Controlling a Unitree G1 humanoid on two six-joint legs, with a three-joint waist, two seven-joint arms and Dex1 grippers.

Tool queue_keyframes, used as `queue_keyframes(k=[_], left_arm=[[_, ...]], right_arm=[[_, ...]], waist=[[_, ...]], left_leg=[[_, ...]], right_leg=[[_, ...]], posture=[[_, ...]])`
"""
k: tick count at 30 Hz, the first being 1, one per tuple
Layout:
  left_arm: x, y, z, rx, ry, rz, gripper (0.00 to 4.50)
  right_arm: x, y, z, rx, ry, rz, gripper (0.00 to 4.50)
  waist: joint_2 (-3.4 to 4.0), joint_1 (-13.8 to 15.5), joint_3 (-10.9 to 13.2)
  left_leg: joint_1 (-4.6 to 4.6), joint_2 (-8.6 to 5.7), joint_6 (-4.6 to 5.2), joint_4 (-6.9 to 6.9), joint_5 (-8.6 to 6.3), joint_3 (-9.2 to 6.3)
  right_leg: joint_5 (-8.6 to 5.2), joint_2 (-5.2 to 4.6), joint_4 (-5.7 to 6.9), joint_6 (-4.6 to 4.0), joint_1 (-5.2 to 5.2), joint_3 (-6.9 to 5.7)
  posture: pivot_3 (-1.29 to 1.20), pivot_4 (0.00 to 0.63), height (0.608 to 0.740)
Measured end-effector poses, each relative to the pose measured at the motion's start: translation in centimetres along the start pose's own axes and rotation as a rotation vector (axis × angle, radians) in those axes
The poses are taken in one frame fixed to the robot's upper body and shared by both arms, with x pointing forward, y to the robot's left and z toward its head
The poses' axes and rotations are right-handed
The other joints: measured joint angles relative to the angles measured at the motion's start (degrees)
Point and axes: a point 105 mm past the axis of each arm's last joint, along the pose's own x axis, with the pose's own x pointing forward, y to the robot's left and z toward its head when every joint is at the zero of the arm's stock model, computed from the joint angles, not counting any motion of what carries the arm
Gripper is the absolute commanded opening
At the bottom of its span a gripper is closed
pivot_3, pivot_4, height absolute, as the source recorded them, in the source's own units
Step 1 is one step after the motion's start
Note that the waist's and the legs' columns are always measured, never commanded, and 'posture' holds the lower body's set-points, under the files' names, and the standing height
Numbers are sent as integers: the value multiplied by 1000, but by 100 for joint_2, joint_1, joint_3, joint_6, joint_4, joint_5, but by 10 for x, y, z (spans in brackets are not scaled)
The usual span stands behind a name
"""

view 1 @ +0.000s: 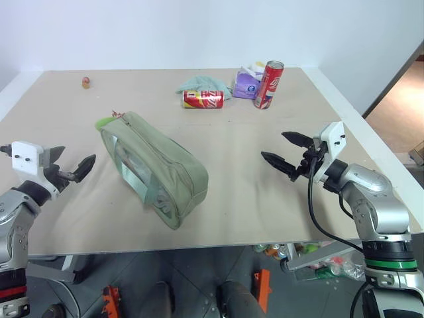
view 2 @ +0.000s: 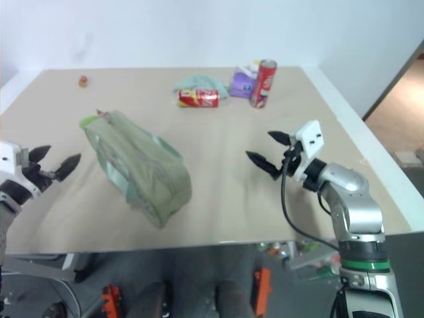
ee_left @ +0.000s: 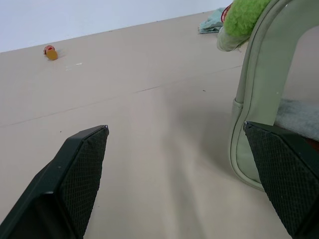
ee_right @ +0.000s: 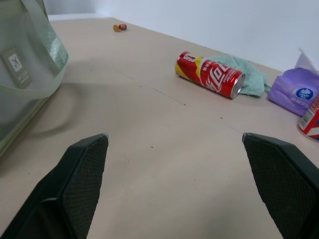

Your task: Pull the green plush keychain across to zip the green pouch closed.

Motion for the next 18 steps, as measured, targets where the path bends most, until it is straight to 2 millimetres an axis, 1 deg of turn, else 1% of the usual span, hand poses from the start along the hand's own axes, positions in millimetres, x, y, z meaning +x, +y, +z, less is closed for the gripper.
queue_keyframes(k=[4, 7, 16, 17, 18], left_arm=[[0, 0, 0, 0, 0, 0, 4499], [0, -5, 0, -36, -20, -16, 4499], [-1, -7, 3, -59, -41, -42, 4499], [-4, -11, 11, -92, -63, -105, 4499], [-14, -26, 37, -77, -95, -262, 4499]], right_arm=[[0, 0, 0, -2, 2, 0, 4469], [4, 2, -7, 10, 19, 6, 4469], [4, 1, -8, 0, 18, 0, 4469], [4, 0, -9, 0, 23, -3, 4469], [3, 0, -9, 0, 25, -2, 4469]], waist=[[0, -1, 0], [0, 0, 0], [0, 0, 0], [-4, -2, 2], [-10, -4, 6]], left_leg=[[0, 0, 0, 0, 0, 0], [-1, 1, 0, 0, 0, 0], [0, 1, 0, 0, 0, 0], [-2, 4, 0, 0, 0, 0], [-4, 11, -5, 0, -3, 1]], right_leg=[[0, 0, 0, 0, 0, 0], [0, 1, 0, -1, -1, 0], [0, 1, 0, 0, -1, 0], [0, 5, 0, -2, -3, 0], [-1, 8, 0, -6, -6, -1]], posture=[[0, 150, 740], [0, 150, 740], [0, 150, 740], [0, 150, 740], [0, 150, 740]])
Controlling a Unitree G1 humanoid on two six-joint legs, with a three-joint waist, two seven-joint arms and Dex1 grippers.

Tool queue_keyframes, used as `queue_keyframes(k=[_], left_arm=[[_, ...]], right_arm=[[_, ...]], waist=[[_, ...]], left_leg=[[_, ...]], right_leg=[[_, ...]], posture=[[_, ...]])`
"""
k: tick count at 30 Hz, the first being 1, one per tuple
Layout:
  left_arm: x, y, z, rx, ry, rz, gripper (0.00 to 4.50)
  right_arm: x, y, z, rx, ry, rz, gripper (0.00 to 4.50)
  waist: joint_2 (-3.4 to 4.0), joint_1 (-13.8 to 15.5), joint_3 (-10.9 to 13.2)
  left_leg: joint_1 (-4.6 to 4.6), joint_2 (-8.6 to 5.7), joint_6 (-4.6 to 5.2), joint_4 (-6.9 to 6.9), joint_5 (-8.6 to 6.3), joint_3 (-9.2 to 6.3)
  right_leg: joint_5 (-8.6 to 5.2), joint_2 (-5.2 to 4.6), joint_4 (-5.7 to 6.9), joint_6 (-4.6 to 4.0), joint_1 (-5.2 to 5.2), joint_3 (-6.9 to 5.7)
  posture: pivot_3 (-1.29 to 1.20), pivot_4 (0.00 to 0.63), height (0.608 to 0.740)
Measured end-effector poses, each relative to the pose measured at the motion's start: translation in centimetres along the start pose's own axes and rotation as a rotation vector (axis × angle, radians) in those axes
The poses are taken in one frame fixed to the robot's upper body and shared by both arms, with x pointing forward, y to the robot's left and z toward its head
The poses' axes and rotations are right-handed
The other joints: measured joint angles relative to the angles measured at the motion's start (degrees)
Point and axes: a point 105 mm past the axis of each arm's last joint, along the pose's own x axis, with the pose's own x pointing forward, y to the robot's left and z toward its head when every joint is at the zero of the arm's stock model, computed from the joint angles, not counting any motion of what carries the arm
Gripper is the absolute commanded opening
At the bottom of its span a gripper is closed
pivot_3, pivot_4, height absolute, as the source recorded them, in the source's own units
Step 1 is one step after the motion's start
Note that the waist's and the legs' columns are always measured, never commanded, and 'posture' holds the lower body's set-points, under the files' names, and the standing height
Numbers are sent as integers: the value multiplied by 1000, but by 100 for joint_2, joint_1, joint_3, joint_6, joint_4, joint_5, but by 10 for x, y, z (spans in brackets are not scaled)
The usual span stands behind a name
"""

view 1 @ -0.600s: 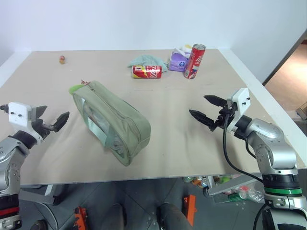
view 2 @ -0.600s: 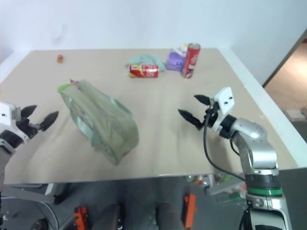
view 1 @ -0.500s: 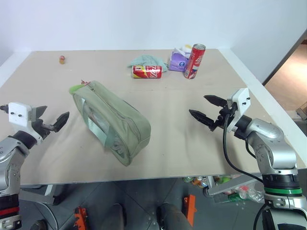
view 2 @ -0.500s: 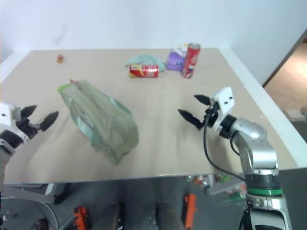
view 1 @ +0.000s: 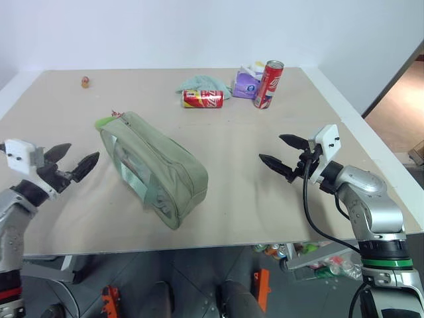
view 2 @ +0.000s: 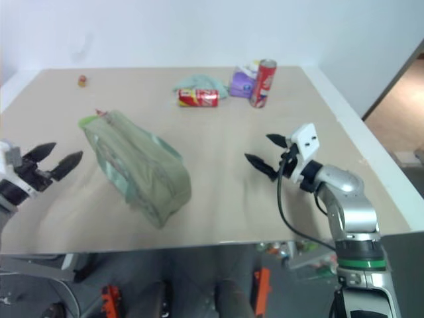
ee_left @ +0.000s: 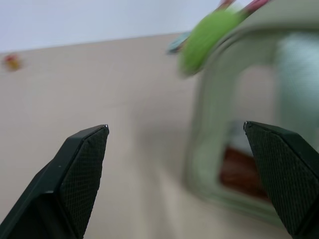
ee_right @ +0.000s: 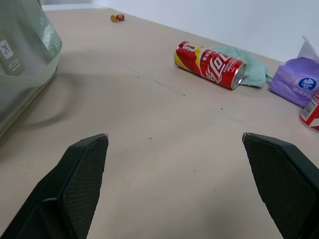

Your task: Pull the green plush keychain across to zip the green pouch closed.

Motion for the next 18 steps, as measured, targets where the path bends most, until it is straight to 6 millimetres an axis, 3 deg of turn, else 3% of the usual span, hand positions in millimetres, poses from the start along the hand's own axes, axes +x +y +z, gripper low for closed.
queue_keyframes(k=[2, 4, 9, 12, 15, 18], left_arm=[[-3, -29, 25, 45, -1, -186, 4499], [-6, -49, 34, 37, 14, -295, 4499], [-19, -95, 33, -27, 84, -505, 4499], [-26, -114, 28, -48, 119, -587, 4499], [-26, -120, 30, -57, 114, -612, 4499], [-23, -123, 34, -43, 98, -635, 4499]], right_arm=[[0, 0, 2, -1, -1, 6, 4469], [1, -1, 4, 2, -1, 11, 4469], [5, 2, 20, 19, -18, 55, 4469], [10, 15, 46, 4, -59, 130, 4469], [17, 41, 72, 42, -102, 242, 4469], [24, 90, 94, 95, -144, 417, 4469]], waist=[[2, 0, 0], [4, -1, 1], [6, -14, 2], [7, -7, 2], [6, -6, 2], [3, -7, 0]], left_leg=[[3, -1, -5, -1, -3, 6], [5, -2, -5, -1, -4, 7], [8, 9, -4, -1, -5, 14], [8, 16, -4, -1, -5, 9], [10, 22, -4, -1, -5, 5], [13, 27, -6, -1, -6, -2]], right_leg=[[-6, -4, 1, -1, 1, 4], [-8, -5, 1, -1, 2, 4], [-9, 0, 2, -10, -2, 3], [-23, 11, 3, -37, -2, 1], [-28, 17, 11, -48, -2, 0], [-32, 25, 15, -56, -1, -2]], posture=[[0, 150, 740], [0, 150, 740], [0, 150, 740], [0, 150, 740], [0, 150, 740], [0, 150, 740]])
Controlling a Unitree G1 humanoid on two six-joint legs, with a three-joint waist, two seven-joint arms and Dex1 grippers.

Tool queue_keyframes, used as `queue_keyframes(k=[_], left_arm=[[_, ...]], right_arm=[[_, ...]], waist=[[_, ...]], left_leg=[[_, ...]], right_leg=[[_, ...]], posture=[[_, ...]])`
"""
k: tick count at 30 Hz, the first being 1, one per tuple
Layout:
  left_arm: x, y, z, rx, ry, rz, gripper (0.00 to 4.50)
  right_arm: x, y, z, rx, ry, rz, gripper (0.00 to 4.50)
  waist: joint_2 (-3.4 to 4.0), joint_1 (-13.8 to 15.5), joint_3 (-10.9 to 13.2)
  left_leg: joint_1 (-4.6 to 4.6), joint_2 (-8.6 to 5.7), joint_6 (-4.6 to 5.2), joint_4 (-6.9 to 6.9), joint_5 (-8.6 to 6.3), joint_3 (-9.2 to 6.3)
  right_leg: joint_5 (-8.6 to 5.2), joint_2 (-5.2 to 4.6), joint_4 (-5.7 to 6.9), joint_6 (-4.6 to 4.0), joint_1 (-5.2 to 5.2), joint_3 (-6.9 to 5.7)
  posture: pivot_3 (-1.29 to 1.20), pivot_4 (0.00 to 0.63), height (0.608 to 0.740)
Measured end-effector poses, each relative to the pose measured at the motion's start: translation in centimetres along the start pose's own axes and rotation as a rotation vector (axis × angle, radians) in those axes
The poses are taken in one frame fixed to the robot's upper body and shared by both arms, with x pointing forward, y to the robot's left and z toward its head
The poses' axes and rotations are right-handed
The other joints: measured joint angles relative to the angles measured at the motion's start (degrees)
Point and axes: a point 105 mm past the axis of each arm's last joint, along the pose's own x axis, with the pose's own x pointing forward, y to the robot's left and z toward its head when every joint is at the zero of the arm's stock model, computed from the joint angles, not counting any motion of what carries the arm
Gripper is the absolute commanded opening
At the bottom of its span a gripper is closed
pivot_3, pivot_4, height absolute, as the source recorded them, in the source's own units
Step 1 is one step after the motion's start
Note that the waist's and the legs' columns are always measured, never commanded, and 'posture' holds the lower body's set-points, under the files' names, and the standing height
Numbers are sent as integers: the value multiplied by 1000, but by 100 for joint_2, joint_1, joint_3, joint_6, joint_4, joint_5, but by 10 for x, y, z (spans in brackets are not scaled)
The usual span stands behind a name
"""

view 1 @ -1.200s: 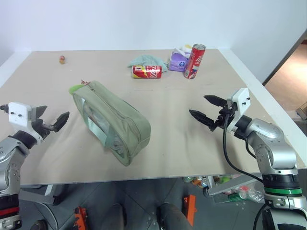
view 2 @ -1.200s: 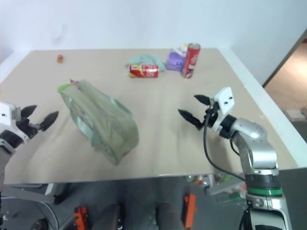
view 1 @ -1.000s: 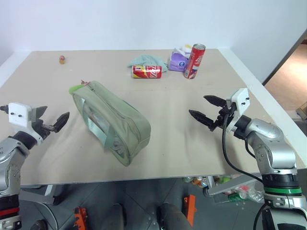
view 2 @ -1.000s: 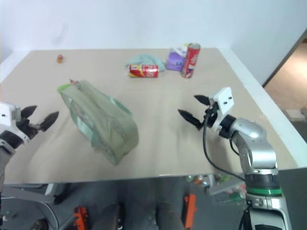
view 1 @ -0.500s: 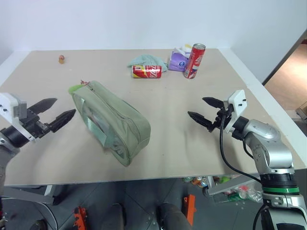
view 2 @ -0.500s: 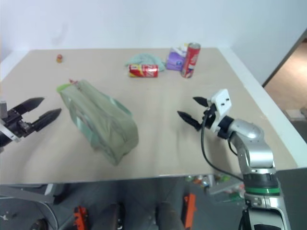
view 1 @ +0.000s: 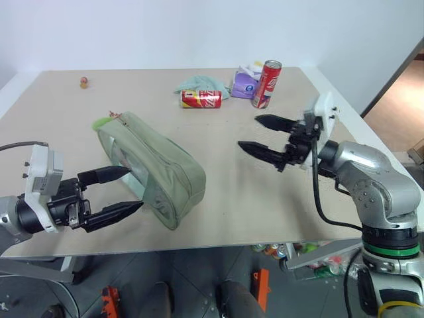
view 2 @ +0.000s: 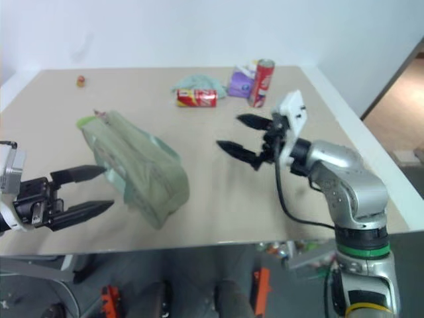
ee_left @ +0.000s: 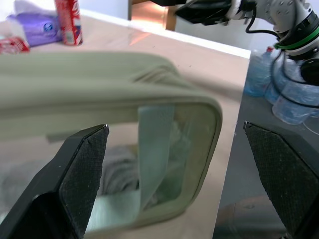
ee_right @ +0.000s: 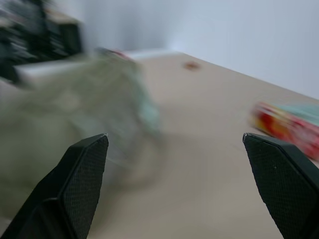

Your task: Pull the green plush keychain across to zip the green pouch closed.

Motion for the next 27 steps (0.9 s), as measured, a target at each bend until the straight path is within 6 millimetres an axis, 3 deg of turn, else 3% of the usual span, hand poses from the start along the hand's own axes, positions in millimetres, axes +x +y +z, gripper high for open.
queue_keyframes(k=[1, 4, 16, 19, 27], left_arm=[[2, 0, 0, 4, 1, -7, 4499], [5, 0, -1, 14, 7, -12, 4499], [16, 1, -7, 37, 1, -27, 4499], [16, 1, -7, 47, -2, -26, 4500], [18, 1, -6, 55, -6, -32, 4500]], right_arm=[[8, 14, -2, 29, 3, 43, 4469], [15, 25, -16, 78, 36, 57, 4469], [39, 33, -51, 138, 83, 40, 4469], [47, 38, -59, 150, 97, 62, 3660], [52, 44, -64, 142, 95, 104, 833]], waist=[[0, 1, 0], [-1, 16, 0], [-1, 1, 0], [-1, 2, 0], [-1, 3, -1]], left_leg=[[0, 0, -2, 0, -1, 0], [-6, -8, -3, 2, -2, 1], [-9, 0, -3, -1, -3, 5], [-9, 0, -3, -1, -3, 5], [-8, 0, -3, 0, -3, 4]], right_leg=[[-2, -1, 0, -1, 0, -1], [-5, -10, -2, 5, -1, -1], [-4, 1, 0, -1, -11, 1], [-5, 1, 0, -2, -11, 1], [-4, 0, 0, -1, -10, 0]], posture=[[0, 150, 740], [0, 150, 740], [0, 150, 740], [0, 150, 740], [0, 150, 740]])
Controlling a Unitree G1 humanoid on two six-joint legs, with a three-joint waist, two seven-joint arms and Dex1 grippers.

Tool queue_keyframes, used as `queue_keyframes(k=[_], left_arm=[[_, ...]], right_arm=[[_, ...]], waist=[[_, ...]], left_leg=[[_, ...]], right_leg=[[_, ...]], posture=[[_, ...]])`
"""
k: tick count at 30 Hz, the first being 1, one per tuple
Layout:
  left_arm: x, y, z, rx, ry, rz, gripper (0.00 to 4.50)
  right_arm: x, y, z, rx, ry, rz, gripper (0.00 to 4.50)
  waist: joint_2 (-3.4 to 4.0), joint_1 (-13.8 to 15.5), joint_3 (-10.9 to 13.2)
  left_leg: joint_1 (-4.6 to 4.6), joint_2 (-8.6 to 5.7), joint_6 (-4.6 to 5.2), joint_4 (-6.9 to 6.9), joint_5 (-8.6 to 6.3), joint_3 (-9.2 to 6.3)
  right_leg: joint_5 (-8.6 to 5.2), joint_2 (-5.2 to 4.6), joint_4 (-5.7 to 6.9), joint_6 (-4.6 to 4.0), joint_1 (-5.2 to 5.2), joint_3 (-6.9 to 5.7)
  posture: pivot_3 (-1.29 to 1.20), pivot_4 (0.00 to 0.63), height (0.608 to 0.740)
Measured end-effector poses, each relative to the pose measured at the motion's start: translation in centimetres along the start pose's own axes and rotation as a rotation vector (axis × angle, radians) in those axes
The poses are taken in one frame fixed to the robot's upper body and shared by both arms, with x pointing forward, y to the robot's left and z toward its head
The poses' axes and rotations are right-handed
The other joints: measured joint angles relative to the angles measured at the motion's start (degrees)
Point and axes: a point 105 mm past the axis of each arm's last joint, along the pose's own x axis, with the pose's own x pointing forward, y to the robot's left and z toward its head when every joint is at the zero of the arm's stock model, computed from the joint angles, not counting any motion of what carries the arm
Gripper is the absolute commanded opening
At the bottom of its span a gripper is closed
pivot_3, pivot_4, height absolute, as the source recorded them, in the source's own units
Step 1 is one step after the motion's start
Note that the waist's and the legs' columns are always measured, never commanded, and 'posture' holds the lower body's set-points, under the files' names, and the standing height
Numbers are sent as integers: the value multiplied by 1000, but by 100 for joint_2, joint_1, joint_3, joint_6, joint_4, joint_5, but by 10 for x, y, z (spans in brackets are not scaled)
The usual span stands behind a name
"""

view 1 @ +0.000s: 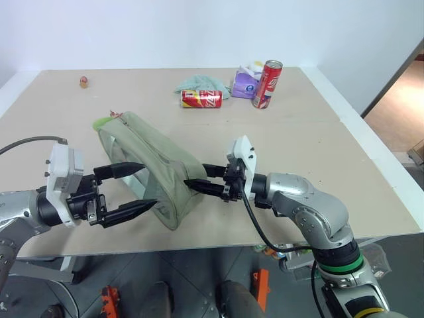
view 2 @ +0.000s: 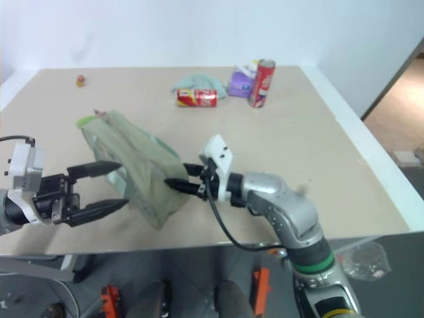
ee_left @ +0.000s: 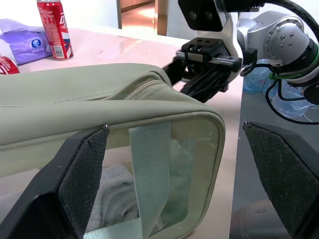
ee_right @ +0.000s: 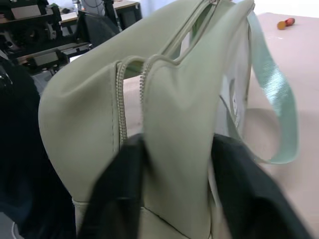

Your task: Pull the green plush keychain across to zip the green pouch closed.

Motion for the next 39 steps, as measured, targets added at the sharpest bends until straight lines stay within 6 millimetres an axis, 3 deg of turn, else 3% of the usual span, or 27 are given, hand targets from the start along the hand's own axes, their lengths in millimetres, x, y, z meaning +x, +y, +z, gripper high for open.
queue_keyframes(k=[3, 10, 14, 23, 28, 29, 33, 39], left_arm=[[1, 0, -2, -2, 6, -3, 4500], [6, 1, -1, 8, 0, -4, 4500], [10, 0, -1, 8, 0, -15, 4500], [19, 2, 0, 14, -9, -40, 4500], [20, 4, 1, 19, -12, -34, 4500], [20, 4, 2, 20, -13, -32, 4500], [20, 5, 2, 18, -16, -24, 4500], [24, 4, 0, 8, -15, -34, 4500]], right_arm=[[-1, 0, -1, 2, -3, -3, 36], [-19, -6, 3, -86, 41, 15, 36], [-42, -28, 14, -185, 92, 35, 36], [-97, -105, 37, -429, 227, -2, 36], [-108, -123, 35, -423, 248, 9, 36], [-108, -125, 35, -408, 242, 8, 717], [-108, -130, 40, -338, 188, -27, 2010], [-116, -138, 89, -309, -21, -187, 4157]], waist=[[0, 0, 0], [0, 11, 0], [0, 8, 1], [1, 0, 3], [2, 0, 4], [2, 0, 4], [5, 0, 5], [7, 4, 7]], left_leg=[[-1, 0, -1, 0, 0, 0], [-2, -7, -4, 1, -3, 3], [0, -6, -4, 5, -3, 4], [1, -7, 5, 1, -8, 6], [0, -7, 15, 0, -15, 4], [0, -7, 16, 0, -16, 4], [-1, -7, 15, 0, -18, 4], [0, -8, 14, 2, -18, 2]], right_leg=[[-1, -1, 0, 0, 0, 0], [-4, -7, -1, 6, 1, 1], [-2, -6, -1, 5, 3, 1], [6, -2, -2, 24, 0, 2], [2, 0, 0, 19, 2, 2], [2, 0, 0, 17, 2, 3], [4, -1, 3, 14, 2, 3], [2, -2, 8, 16, 2, 3]], posture=[[0, 150, 740], [0, 150, 740], [0, 150, 740], [0, 150, 740], [0, 150, 740], [0, 150, 740], [0, 150, 740], [0, 150, 740]])
